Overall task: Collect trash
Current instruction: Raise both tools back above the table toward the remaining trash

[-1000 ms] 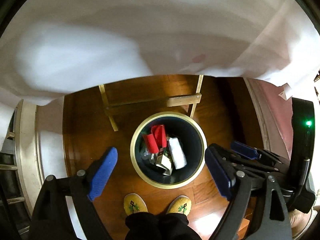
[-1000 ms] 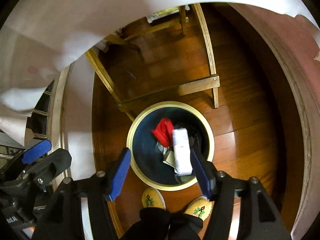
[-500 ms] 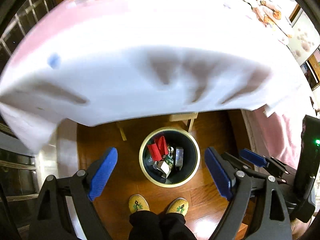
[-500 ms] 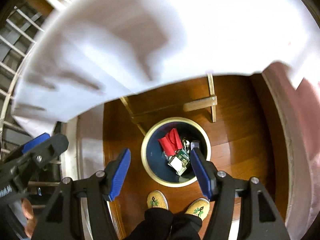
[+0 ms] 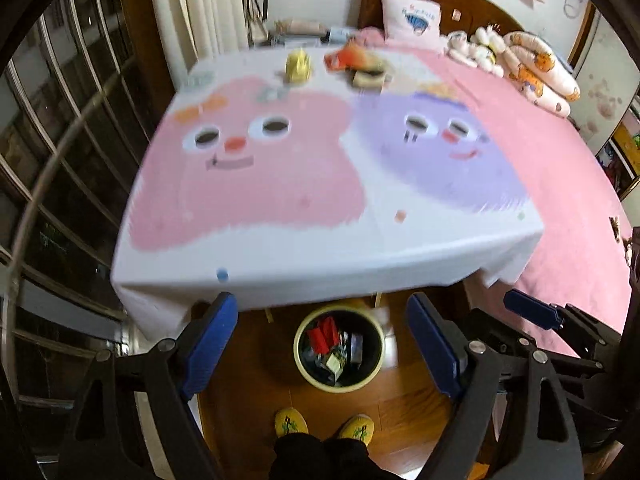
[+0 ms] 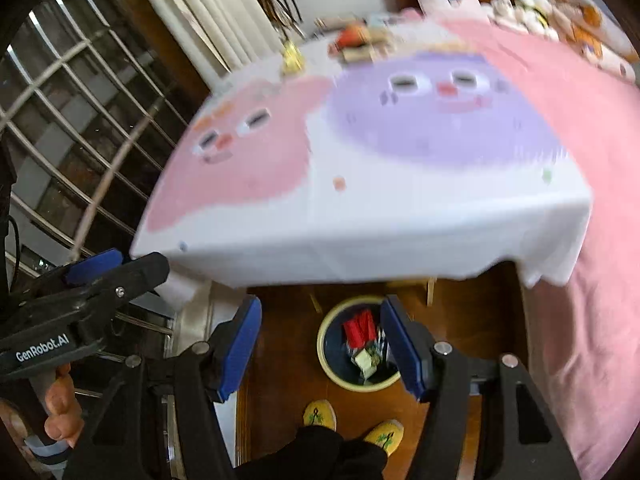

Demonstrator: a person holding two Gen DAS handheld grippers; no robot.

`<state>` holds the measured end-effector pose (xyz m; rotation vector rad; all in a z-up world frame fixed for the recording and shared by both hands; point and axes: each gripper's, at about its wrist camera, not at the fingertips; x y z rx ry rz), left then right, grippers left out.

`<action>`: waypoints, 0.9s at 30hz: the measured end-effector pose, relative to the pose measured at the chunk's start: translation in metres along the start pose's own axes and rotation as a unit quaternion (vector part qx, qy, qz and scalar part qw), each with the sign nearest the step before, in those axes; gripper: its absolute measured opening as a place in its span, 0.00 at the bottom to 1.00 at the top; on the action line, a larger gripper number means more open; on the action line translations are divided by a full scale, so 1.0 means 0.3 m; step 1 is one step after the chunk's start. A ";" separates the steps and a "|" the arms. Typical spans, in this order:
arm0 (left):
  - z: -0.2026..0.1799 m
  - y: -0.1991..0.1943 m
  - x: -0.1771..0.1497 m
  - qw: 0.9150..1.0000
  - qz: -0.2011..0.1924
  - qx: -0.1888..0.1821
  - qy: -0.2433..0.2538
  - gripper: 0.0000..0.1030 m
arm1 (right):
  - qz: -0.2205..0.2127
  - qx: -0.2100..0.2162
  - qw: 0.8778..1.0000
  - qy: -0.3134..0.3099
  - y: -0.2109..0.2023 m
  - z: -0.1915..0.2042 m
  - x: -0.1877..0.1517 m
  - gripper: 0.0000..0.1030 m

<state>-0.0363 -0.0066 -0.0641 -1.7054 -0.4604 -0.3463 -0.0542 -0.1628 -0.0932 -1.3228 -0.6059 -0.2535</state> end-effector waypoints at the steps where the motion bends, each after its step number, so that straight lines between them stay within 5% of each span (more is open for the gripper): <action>1: -0.011 -0.024 0.016 1.000 -0.007 0.001 0.001 0.83 | -0.008 -0.003 1.000 -0.005 -0.027 -0.001 0.022 0.61; 8: -0.092 -0.161 0.170 0.999 -0.043 -0.009 0.008 0.83 | -0.065 -0.021 0.997 -0.023 -0.140 -0.034 0.202 0.61; 14: -0.154 -0.149 0.331 0.997 -0.070 0.017 0.032 0.83 | -0.084 -0.034 0.995 -0.029 -0.133 -0.099 0.394 0.61; 19: -0.164 -0.058 0.540 0.998 -0.060 -0.012 0.026 0.83 | -0.094 -0.052 0.994 -0.023 -0.063 -0.154 0.532 0.74; 27: -0.148 0.294 0.960 0.999 -0.006 -0.024 0.031 0.83 | -0.080 -0.090 0.992 0.029 0.190 -0.262 0.798 0.76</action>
Point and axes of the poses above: each gripper's, at about its wrist camera, not at the fingertips, and y roughly the way its jaws point, z to its left, x to its top, and after that the axes turned 15 degrees about -y, right-handed
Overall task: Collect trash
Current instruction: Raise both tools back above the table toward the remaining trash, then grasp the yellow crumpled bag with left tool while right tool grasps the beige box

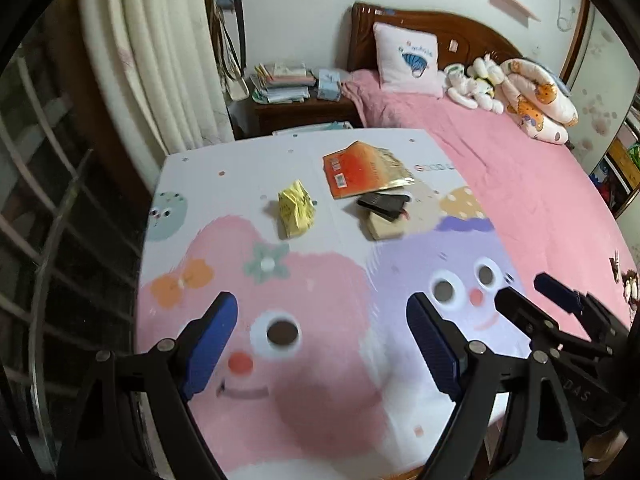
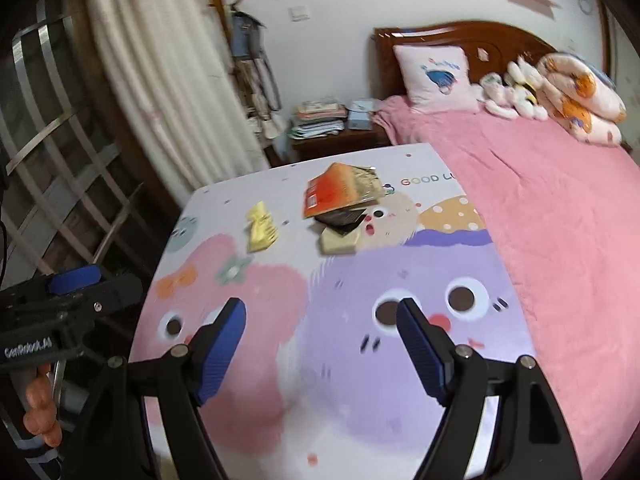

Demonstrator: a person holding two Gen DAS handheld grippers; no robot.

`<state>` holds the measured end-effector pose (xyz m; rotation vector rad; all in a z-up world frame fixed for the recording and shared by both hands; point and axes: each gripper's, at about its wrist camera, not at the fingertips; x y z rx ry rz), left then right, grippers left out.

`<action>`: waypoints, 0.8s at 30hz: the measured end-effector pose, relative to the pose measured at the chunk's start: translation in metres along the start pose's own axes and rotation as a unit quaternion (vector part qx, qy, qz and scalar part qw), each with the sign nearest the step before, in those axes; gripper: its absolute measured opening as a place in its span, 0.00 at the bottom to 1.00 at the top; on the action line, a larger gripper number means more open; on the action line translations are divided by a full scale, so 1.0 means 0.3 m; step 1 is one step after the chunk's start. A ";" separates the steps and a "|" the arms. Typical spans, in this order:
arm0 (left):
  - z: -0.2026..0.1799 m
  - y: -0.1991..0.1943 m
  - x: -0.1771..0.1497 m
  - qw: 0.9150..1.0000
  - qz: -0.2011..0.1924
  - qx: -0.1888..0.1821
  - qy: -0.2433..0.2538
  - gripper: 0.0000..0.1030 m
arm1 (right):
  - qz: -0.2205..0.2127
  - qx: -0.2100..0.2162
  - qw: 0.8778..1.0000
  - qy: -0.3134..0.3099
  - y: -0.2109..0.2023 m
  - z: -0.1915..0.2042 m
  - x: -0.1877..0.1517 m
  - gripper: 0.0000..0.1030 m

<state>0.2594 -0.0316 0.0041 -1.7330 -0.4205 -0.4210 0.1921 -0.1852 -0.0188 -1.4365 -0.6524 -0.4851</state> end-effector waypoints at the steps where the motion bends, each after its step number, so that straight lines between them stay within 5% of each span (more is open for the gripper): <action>1: 0.008 0.056 0.043 1.000 0.010 0.000 -0.002 0.83 | 0.007 -0.004 1.000 0.011 0.060 -0.004 0.024 0.77; 5: 0.050 0.337 0.208 0.998 0.059 0.003 -0.015 0.83 | 0.025 -0.028 0.998 0.044 0.273 -0.009 0.079 0.77; 11: 0.076 0.659 0.316 0.993 0.110 0.012 -0.040 0.83 | 0.048 -0.046 0.995 0.080 0.506 -0.014 0.097 0.77; 21: 0.043 0.935 0.350 0.987 0.144 0.031 -0.067 0.83 | 0.069 -0.079 0.990 0.092 0.691 -0.024 0.095 0.77; 23: 0.036 0.958 0.339 0.986 0.148 0.033 -0.063 0.74 | 0.069 -0.083 0.989 0.096 0.712 -0.030 0.091 0.78; 24: 0.036 0.969 0.335 0.986 0.155 0.030 -0.061 0.60 | 0.069 -0.085 0.989 0.097 0.720 -0.030 0.091 0.79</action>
Point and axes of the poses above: each gripper's, at about its wrist camera, not at the fingertips, and y roughly the way its jaws point, z to its left, x to its top, and after that the axes turned 15 degrees about -y, right-handed
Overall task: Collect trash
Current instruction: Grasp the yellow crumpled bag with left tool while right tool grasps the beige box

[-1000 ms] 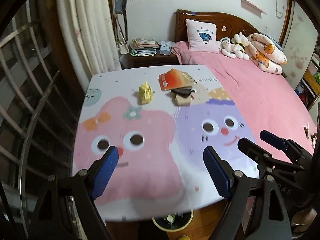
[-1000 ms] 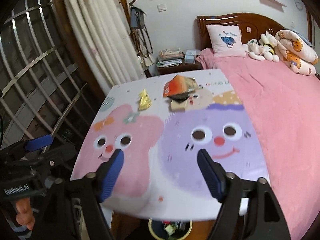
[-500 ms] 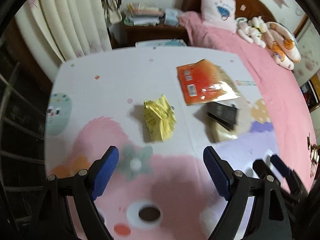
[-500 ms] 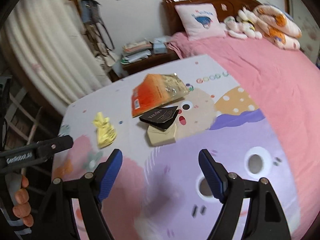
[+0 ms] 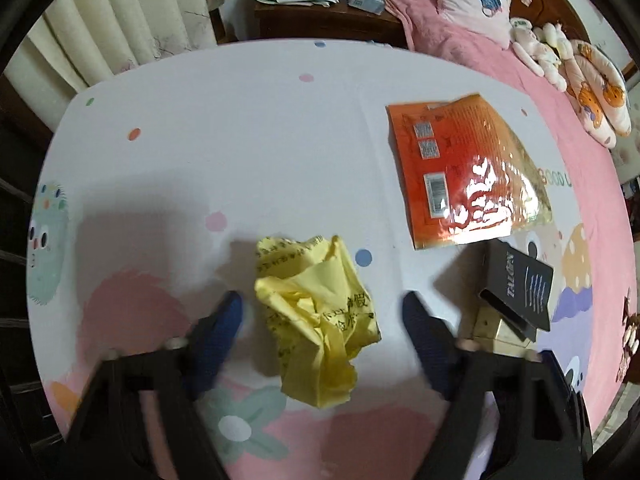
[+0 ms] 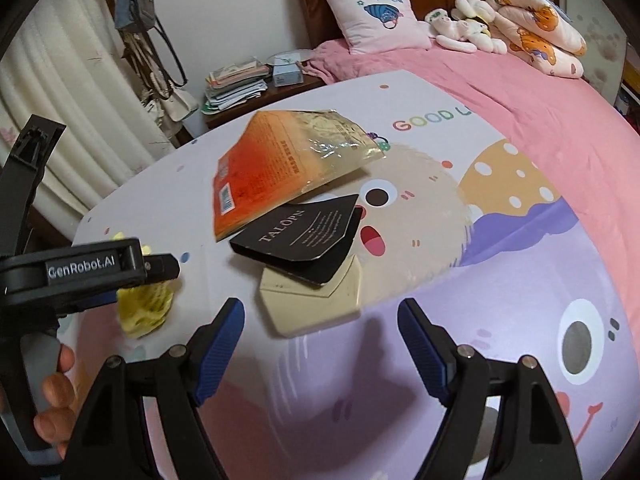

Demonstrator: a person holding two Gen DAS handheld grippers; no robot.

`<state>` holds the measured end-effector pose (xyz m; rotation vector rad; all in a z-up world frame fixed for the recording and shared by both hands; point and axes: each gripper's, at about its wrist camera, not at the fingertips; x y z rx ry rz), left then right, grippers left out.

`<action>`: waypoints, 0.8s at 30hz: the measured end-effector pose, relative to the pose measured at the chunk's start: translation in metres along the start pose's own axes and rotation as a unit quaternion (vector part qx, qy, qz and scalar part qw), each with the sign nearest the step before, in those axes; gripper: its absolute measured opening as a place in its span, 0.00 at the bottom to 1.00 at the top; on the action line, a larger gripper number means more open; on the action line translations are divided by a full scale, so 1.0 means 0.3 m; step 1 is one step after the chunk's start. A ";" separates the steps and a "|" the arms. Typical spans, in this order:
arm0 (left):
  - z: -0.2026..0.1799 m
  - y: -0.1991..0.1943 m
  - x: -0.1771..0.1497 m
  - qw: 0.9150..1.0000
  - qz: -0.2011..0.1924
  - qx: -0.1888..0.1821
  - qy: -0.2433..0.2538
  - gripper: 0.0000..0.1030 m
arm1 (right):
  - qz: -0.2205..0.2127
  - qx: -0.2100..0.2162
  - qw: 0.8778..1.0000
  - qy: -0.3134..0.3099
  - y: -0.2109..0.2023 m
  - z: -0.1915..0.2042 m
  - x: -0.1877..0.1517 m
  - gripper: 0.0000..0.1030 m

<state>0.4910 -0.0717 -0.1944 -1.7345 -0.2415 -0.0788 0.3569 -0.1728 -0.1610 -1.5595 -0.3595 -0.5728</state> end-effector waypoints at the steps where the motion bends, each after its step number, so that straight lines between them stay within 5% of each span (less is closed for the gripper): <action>1: -0.002 0.011 -0.005 1.000 0.006 0.000 0.004 0.53 | 0.000 -0.002 1.000 0.000 0.007 0.003 0.000 0.81; 7: 0.006 0.000 -0.038 0.999 -0.008 -0.015 0.035 0.42 | -0.005 -0.019 1.000 -0.012 0.046 0.038 0.010 0.84; 15: 0.035 -0.049 -0.094 0.998 -0.011 -0.035 0.043 0.40 | 0.001 -0.071 0.997 -0.023 0.098 0.066 0.029 0.83; 18: 0.039 -0.069 -0.121 0.998 -0.012 -0.040 0.050 0.40 | -0.003 -0.092 0.995 -0.043 0.088 0.081 0.022 0.61; 24: 0.042 -0.126 -0.181 0.997 -0.020 -0.045 0.063 0.40 | 0.009 -0.056 0.998 -0.040 0.041 0.062 -0.016 0.61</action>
Point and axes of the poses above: each gripper's, at about its wrist camera, not at the fingertips, and y roughly the way its jaws point, z to its left, x to its top, and after that the axes turned 15 degrees about -y, right-handed
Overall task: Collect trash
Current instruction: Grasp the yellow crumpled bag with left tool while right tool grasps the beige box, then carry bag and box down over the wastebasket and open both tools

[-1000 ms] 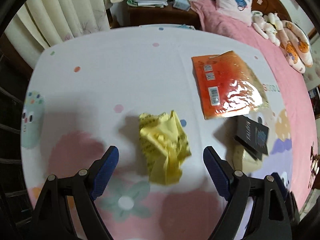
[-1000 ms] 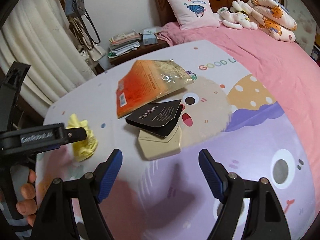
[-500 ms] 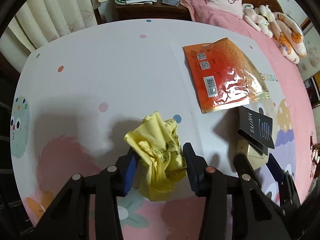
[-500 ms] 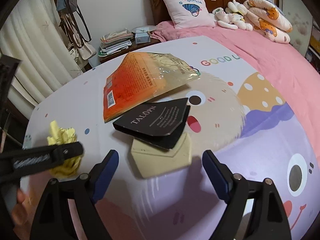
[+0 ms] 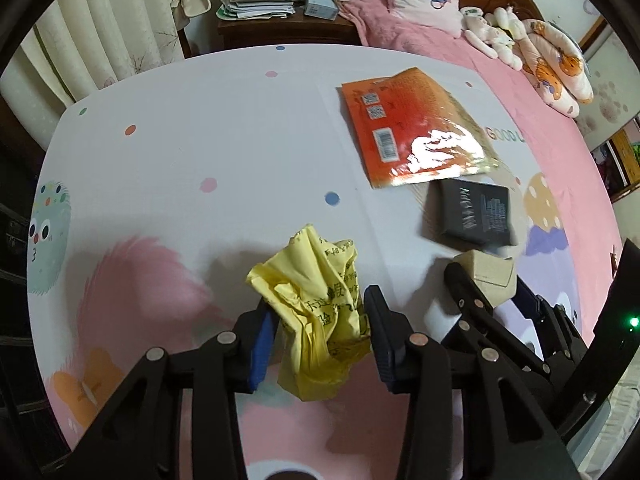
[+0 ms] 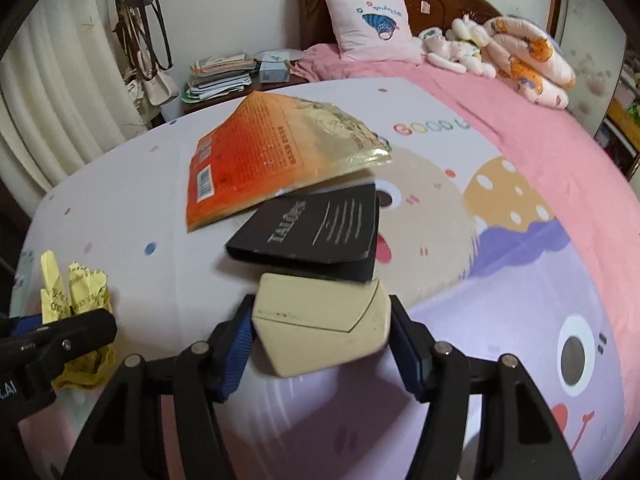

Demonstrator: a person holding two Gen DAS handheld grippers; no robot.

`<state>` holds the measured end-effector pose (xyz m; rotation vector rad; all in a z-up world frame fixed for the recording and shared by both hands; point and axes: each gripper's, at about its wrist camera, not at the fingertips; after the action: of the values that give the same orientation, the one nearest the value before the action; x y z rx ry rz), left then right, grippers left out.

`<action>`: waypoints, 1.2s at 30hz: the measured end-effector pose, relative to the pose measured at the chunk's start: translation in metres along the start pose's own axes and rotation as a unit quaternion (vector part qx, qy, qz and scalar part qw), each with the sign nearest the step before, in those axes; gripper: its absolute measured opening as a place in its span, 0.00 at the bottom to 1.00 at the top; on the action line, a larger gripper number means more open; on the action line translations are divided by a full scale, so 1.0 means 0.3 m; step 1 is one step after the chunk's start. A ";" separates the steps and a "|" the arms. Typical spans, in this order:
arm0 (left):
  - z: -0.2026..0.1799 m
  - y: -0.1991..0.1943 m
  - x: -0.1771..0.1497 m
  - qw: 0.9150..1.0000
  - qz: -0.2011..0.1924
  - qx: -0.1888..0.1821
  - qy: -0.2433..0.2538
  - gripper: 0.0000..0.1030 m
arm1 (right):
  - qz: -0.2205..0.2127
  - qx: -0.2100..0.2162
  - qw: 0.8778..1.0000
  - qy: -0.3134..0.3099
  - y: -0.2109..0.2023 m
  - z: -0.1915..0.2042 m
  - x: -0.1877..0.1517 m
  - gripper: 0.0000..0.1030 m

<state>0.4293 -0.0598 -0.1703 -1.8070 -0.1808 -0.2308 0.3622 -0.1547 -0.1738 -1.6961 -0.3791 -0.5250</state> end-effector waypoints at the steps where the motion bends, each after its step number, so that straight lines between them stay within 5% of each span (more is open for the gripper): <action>1: -0.003 -0.015 -0.016 1.000 -0.002 -0.001 0.002 0.40 | -0.001 0.011 1.000 0.001 -0.022 -0.007 -0.015 0.61; 11: -0.028 -0.225 -0.253 1.000 -0.021 -0.012 0.013 0.40 | -0.023 0.077 0.997 -0.007 -0.291 -0.093 -0.177 0.61; 24: -0.082 -0.532 -0.821 0.997 -0.067 -0.018 -0.021 0.40 | -0.068 0.156 0.982 -0.082 -0.701 -0.251 -0.522 0.61; 36: -0.089 -0.613 -1.297 0.997 -0.054 0.003 -0.047 0.40 | -0.043 0.218 0.962 -0.157 -0.870 -0.296 -0.885 0.61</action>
<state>0.0062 -0.0410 -0.0894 -1.8051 -0.3464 -0.2228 -0.0097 -0.1825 -0.0874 -1.3351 -0.7441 -0.2090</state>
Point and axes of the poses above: each gripper's, at about its wrist camera, not at the fingertips, and y roughly the way its jaws point, z to its left, x to its top, and after that the axes turned 15 degrees about -y, right-handed
